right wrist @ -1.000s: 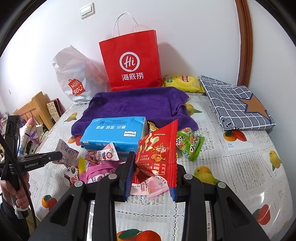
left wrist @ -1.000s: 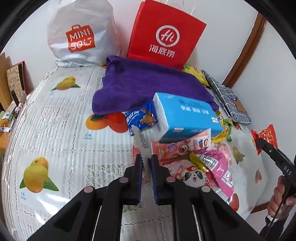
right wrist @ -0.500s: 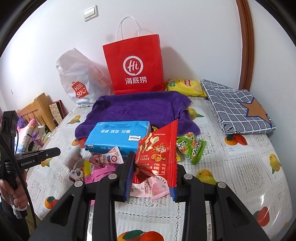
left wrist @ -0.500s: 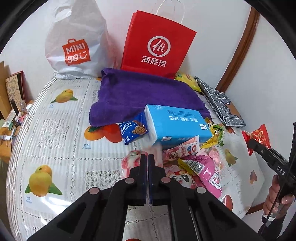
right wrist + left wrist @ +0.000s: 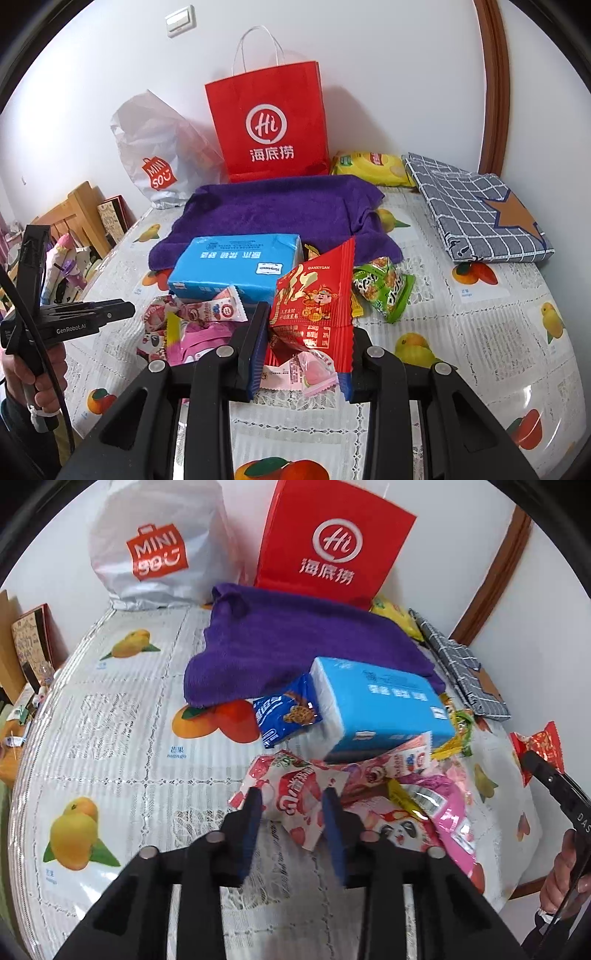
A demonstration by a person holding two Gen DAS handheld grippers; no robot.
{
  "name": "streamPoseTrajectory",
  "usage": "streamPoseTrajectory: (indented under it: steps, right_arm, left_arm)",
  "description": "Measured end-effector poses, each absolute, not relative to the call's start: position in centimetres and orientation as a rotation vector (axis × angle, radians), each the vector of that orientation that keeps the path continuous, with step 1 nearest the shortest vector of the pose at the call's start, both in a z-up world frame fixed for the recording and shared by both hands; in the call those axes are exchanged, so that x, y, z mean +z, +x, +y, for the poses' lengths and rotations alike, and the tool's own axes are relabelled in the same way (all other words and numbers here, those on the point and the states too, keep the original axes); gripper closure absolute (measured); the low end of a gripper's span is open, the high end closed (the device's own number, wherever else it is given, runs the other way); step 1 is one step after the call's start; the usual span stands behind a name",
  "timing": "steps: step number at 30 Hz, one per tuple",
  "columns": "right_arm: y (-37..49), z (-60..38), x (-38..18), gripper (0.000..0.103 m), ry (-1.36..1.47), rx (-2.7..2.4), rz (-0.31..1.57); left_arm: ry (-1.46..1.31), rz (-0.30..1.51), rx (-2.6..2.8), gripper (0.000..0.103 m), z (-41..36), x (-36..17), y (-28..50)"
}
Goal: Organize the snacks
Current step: 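Grasp the pink-and-white candy packet with the left gripper, then carry both packets over the purple towel with both grippers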
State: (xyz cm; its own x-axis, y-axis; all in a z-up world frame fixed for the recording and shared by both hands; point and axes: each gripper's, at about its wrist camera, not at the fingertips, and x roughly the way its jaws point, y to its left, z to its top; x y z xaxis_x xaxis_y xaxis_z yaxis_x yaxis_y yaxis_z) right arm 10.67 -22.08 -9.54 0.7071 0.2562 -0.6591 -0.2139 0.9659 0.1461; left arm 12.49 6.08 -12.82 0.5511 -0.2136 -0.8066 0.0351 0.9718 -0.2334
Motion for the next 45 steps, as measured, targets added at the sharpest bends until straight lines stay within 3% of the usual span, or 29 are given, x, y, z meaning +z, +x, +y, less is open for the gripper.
streamPoseTrajectory:
  steps: [14, 18, 19, 23, 25, 26, 45]
  right_arm:
    - [13.7, -21.8, -11.8, 0.071, 0.059, 0.242, 0.800]
    - [13.9, -21.7, -12.2, 0.071, 0.054, 0.241, 0.809]
    - [14.0, -21.7, -12.3, 0.071, 0.055, 0.241, 0.811]
    - [14.0, -21.7, -12.5, 0.071, 0.054, 0.242, 0.817]
    - [14.0, -21.6, -12.5, 0.071, 0.057, 0.244, 0.817]
    - [14.0, -21.6, -12.5, 0.071, 0.057, 0.245, 0.816]
    - [10.8, -20.1, -8.9, 0.071, 0.046, 0.306, 0.733]
  left_arm:
    - [-0.108, 1.042, -0.165, 0.028, 5.5, -16.6, 15.9]
    - [-0.087, 1.017, -0.158, 0.027, 5.2, -16.8, 15.7]
    - [-0.066, 1.007, -0.153, 0.028, 5.1, -16.8, 15.5]
    - [0.015, 0.986, -0.136, 0.064, 4.3, -16.7, 14.9]
    - [-0.009, 0.995, -0.164, 0.069, 4.5, -16.5, 14.9]
    - [-0.020, 0.996, -0.168, 0.080, 4.6, -16.5, 14.8]
    - [-0.128, 0.937, -0.168, 0.082, 5.2, -11.7, 11.8]
